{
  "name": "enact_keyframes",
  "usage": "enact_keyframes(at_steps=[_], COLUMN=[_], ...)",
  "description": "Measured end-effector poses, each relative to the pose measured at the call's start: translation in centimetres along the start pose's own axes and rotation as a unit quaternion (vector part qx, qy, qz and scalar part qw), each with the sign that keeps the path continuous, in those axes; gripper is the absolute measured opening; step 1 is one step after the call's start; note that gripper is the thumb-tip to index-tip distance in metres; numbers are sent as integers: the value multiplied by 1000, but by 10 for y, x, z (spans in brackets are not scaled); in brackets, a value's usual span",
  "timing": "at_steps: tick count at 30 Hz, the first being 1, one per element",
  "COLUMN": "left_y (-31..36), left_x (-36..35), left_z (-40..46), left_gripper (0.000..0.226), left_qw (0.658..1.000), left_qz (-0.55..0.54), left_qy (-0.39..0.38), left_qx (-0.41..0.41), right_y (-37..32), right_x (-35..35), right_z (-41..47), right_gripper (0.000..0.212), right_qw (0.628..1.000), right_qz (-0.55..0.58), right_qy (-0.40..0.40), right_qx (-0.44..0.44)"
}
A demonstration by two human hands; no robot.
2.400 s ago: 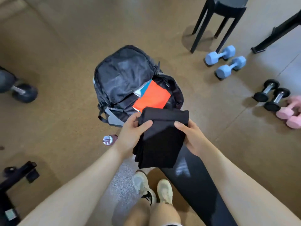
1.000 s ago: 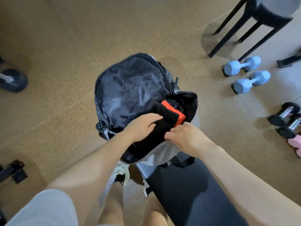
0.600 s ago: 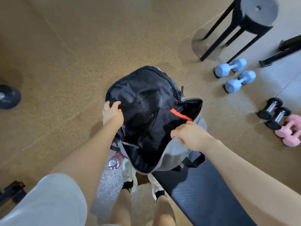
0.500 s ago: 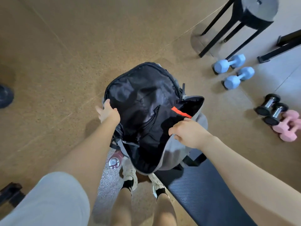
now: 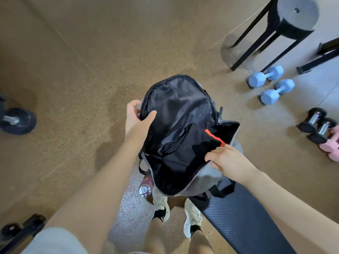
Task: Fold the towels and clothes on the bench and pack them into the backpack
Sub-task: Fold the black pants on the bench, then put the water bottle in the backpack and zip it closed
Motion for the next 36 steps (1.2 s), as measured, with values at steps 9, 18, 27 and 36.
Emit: enact_keyframes(at_steps=[9, 18, 27, 36], left_y=[38, -39, -69, -94], left_x=[-75, -116, -144, -156], left_z=[-88, -168, -200, -246], left_gripper=[32, 60, 20, 34], left_qw=[803, 798, 797, 887], left_qz=[353, 299, 358, 285], left_qy=[-294, -488, -425, -308], left_qx=[-380, -187, -238, -193], right_y=[-8, 11, -5, 49], right_x=[41, 42, -2, -11], right_z=[-33, -71, -83, -138], right_gripper=[12, 17, 37, 29], right_qw=[982, 958, 972, 967], right_qz=[8, 12, -121, -97], right_qy=[187, 267, 92, 220], right_qx=[-27, -105, 177, 89])
Point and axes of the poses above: each hand's wrist, its own z-axis towards the middle knuckle, its own x-axis out of the back of the hand, y = z × x, the point moved 8 cm from there along z, towards the middle knuckle, and after that the axes turned 13 degrees about y, right-handed, at the moved point
